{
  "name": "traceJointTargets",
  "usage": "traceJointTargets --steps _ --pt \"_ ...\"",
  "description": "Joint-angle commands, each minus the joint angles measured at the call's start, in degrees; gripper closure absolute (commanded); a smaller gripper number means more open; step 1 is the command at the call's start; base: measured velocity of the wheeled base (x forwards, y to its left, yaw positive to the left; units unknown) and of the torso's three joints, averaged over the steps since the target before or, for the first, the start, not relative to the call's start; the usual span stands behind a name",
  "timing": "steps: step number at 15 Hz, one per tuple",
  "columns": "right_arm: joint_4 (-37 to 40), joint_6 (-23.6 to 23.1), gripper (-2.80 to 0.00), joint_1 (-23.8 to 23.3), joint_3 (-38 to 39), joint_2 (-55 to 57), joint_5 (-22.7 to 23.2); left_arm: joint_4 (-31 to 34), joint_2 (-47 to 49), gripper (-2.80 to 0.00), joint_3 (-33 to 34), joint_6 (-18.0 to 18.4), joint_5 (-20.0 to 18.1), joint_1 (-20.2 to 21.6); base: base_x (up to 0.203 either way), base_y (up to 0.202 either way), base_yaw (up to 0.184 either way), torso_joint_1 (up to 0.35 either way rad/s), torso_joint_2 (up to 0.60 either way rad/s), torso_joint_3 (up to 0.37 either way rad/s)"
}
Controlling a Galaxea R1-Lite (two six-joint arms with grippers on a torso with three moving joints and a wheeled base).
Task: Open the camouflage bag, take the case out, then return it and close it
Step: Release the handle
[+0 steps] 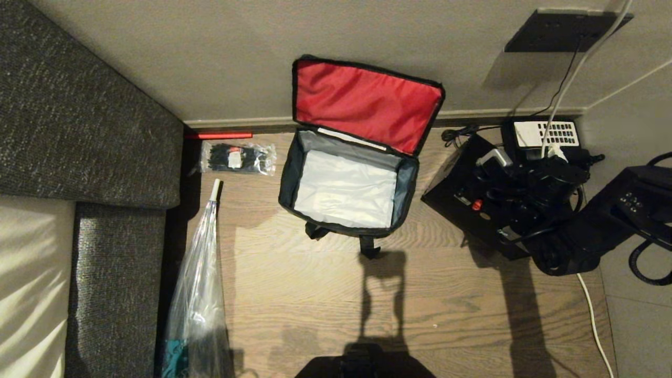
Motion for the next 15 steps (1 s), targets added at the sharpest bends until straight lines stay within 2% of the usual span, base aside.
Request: traceJointTargets --steps 1,3,4,15 --pt "-0.23 -0.4 -2.8 -0.07 -0.23 0.68 -0.24 0.02 -0.14 0.0 0.18 -0.04 0.03 0.02 0.0 0.0 0.0 0.0 0.0 0.0" --pt "-0.16 -0.37 -2.8 -0.07 0.4 0.61 -0.18 0.02 -0.2 0.0 0.18 -0.04 0.03 0.02 0.0 0.0 0.0 0.0 0.0 0.0" --pt "-0.21 -0.22 0.0 -0.07 0.6 0.68 -0.25 0.02 -0.13 0.0 0.18 -0.04 0.03 0.02 0.0 0.0 0.0 0.0 0.0 0.0" --pt "-0.75 -0.11 0.0 1.42 4.69 -2.07 -0.27 0.02 -0.12 0.0 0.18 -0.04 0.03 0.02 0.0 0.0 0.0 0.0 0.0 0.0"
